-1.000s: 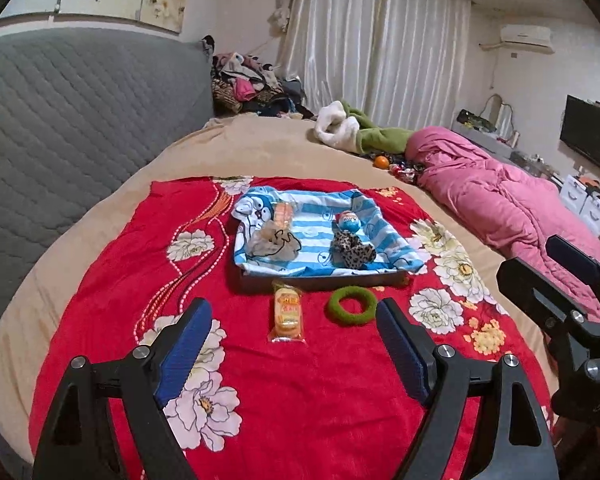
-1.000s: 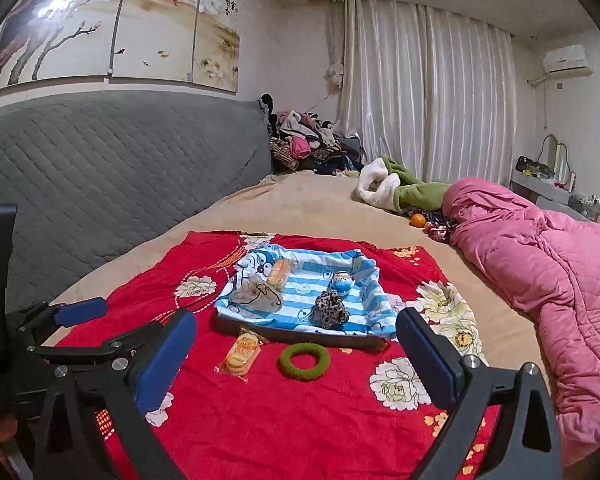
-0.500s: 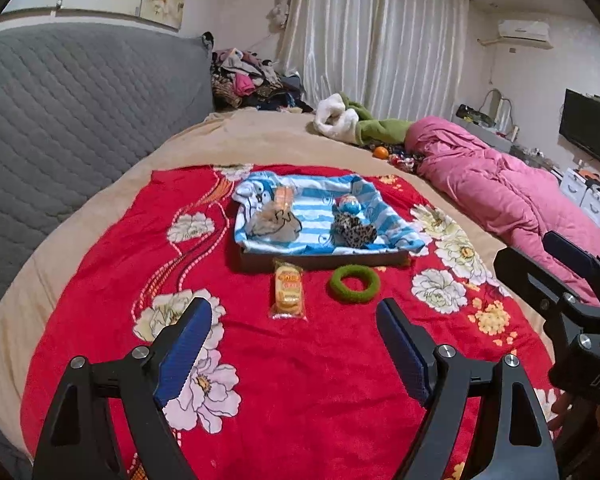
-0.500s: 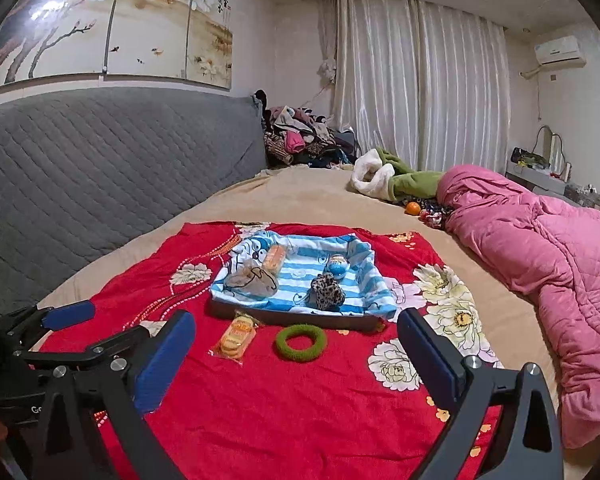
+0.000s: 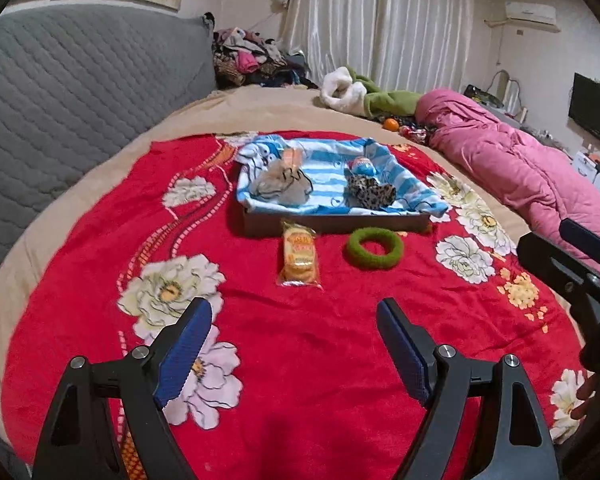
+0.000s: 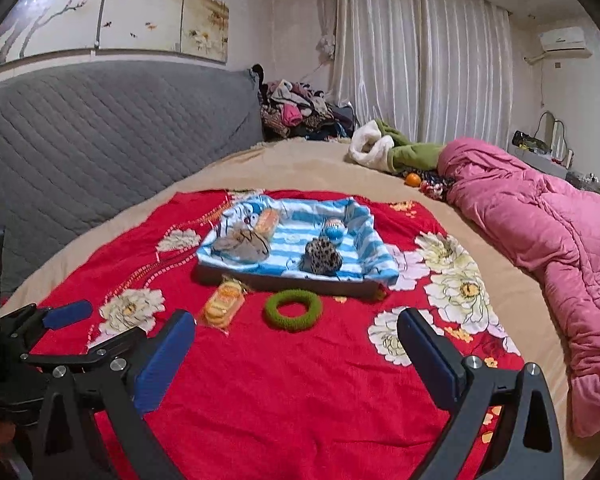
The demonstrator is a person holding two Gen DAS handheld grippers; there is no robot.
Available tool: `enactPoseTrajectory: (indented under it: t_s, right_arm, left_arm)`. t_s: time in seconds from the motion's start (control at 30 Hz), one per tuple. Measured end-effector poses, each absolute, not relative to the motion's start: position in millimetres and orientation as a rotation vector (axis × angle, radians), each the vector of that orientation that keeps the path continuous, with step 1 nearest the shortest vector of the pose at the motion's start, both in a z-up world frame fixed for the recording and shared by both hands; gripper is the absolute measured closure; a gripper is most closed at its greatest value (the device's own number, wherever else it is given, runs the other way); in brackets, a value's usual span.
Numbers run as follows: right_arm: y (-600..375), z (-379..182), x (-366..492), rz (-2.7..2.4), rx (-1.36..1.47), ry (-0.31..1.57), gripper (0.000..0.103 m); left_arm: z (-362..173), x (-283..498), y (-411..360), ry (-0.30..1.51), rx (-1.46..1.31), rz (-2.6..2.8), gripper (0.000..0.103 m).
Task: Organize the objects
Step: 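Move the left gripper toward the wrapped bread pack while the right gripper approaches the green hair tie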
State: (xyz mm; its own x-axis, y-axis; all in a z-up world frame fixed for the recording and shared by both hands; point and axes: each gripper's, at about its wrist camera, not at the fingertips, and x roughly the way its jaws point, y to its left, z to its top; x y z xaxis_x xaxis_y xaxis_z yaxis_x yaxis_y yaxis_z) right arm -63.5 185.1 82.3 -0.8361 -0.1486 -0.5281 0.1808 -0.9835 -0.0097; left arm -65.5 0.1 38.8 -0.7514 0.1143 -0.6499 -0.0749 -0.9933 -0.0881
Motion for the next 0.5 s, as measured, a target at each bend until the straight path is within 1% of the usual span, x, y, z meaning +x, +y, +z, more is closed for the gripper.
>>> enactPoseTrajectory:
  t_s: [0.5]
  right_arm:
    - [187.4,43.2,-90.9,-2.833,0.938,0.102,0.001]
  left_arm:
    - [-1.4,-98.3,6.1,-0.064,-1.205,2.796,0.018]
